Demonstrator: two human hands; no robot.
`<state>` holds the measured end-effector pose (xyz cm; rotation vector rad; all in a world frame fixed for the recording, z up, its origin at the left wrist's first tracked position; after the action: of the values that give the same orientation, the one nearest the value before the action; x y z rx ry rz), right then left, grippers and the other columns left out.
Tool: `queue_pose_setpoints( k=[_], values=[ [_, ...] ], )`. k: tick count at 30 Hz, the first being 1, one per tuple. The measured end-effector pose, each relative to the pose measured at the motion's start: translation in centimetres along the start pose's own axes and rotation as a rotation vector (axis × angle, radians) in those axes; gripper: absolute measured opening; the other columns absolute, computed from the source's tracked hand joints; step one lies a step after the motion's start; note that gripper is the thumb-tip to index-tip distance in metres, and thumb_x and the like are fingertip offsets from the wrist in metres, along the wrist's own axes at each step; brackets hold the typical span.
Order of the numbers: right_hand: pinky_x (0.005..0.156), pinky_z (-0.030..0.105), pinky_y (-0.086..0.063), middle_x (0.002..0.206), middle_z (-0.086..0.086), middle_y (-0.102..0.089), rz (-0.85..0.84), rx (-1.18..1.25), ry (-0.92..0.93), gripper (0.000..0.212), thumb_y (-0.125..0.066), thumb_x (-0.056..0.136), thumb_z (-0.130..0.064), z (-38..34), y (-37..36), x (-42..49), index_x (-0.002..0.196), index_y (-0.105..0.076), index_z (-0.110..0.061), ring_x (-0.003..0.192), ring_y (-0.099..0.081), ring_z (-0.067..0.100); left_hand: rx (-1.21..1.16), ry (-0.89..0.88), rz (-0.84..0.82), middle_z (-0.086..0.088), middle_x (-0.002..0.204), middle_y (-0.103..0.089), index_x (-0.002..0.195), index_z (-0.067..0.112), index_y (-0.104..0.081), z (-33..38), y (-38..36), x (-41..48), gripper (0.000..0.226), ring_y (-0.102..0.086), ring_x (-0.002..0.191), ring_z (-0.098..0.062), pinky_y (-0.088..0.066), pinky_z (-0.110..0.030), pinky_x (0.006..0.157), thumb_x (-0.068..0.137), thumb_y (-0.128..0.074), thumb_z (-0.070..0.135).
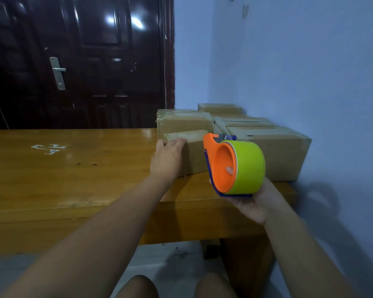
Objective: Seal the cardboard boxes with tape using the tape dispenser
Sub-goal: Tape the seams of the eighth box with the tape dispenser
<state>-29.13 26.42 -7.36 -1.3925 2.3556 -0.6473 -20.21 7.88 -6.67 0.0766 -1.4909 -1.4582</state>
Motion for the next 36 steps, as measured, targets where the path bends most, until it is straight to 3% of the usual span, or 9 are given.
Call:
queue_pose_setpoints(
  k=[6, 10, 16, 23, 26, 32, 34, 36],
  values=[
    [0.061, 0.037, -0.058, 0.074, 0.011, -0.072, -0.013, -0.01, -0.01, 0.043, -0.045, 0.096, -0.006, 0.7, 0.8, 0.3, 0.068, -0.077, -0.015, 0.082, -0.062, 0.033, -0.015, -0.052, -0.016, 0.006, 0.149, -0.036, 0.145, 0.027, -0.032, -0.1, -1.4, 1.3, 0.057, -0.033, 0.116, -0.024, -0.041, -0.029, 0.086, 0.096, -0.037, -0.001],
    [0.059, 0.038, -0.058, 0.077, 0.013, -0.072, 0.02, -0.013, -0.04, 0.028, -0.047, 0.096, -0.007, 1.2, 1.3, 0.7, 0.084, -0.072, -0.011, 0.078, -0.065, 0.031, -0.059, 0.014, -0.064, -0.005, 0.154, -0.018, 0.147, 0.029, -0.03, -0.6, -1.8, 1.6, 0.06, -0.028, 0.13, -0.027, -0.036, -0.035, 0.104, 0.095, -0.043, 0.005],
    [0.06, 0.035, -0.057, 0.074, 0.011, -0.07, 0.054, -0.071, -0.071, 0.02, -0.049, 0.097, -0.01, 2.3, 1.0, 1.1, 0.089, -0.067, -0.01, 0.067, -0.067, 0.024, 0.022, 0.062, -0.16, -0.009, 0.148, -0.012, 0.15, 0.035, -0.007, -1.1, -1.9, 1.6, 0.075, -0.028, 0.127, -0.029, -0.039, -0.037, 0.098, 0.093, -0.05, 0.011],
    [0.056, 0.032, -0.056, 0.072, 0.011, -0.068, 0.038, -0.135, -0.087, 0.028, -0.044, 0.099, -0.014, 2.9, -1.0, 1.3, 0.083, -0.067, -0.01, 0.064, -0.065, 0.023, -0.163, 0.143, -0.224, -0.002, 0.158, -0.015, 0.149, 0.024, 0.014, -5.0, -2.2, 0.6, 0.09, -0.005, 0.146, -0.026, -0.012, -0.041, 0.118, 0.089, -0.049, 0.002],
    [0.06, 0.034, -0.053, 0.071, 0.01, -0.065, 0.024, -0.197, -0.104, 0.03, -0.044, 0.099, -0.016, 3.3, -2.8, 2.2, 0.08, -0.066, -0.011, 0.064, -0.062, 0.022, -0.21, 0.254, -0.201, -0.005, 0.157, -0.017, 0.151, 0.022, 0.008, -8.3, -1.5, -0.7, 0.082, -0.002, 0.146, -0.024, -0.007, -0.038, 0.117, 0.093, -0.049, 0.01],
    [0.053, 0.033, -0.056, 0.068, 0.01, -0.068, -0.037, -0.313, -0.189, 0.023, -0.043, 0.1, -0.013, 5.6, -9.0, 6.3, 0.088, -0.063, -0.008, 0.057, -0.067, 0.02, 0.025, 0.359, -0.234, -0.009, 0.158, -0.012, 0.151, 0.013, -0.017, -16.2, 0.7, -3.0, 0.055, -0.003, 0.146, -0.025, 0.0, -0.036, 0.118, 0.101, -0.036, 0.03],
    [0.05, 0.03, -0.057, 0.06, 0.009, -0.067, -0.088, -0.356, -0.214, 0.024, -0.042, 0.099, -0.009, 6.8, -11.1, 8.0, 0.086, -0.062, -0.004, 0.051, -0.067, 0.018, -0.002, 0.379, -0.147, -0.014, 0.155, -0.021, 0.148, 0.008, -0.025, -18.0, 1.4, -3.3, 0.053, -0.012, 0.144, -0.027, -0.003, -0.035, 0.118, 0.101, -0.038, 0.028],
    [0.048, 0.029, -0.057, 0.06, 0.009, -0.067, -0.105, -0.416, -0.23, 0.021, -0.046, 0.098, -0.007, 7.9, -13.0, 9.7, 0.085, -0.062, -0.003, 0.051, -0.066, 0.018, -0.182, 0.44, -0.03, -0.016, 0.149, -0.035, 0.144, 0.006, -0.034, -19.1, 1.9, -3.6, 0.049, -0.026, 0.14, -0.03, -0.016, -0.038, 0.116, 0.099, -0.044, 0.025]
  ],
)
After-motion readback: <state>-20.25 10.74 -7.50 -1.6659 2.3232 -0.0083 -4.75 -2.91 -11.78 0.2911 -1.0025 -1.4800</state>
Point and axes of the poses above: each hand's wrist, its own x-axis towards the middle knuckle, its own y-axis out of the back of the hand, z = x × y, the point moved 3 cm from there along x, towards the middle knuckle
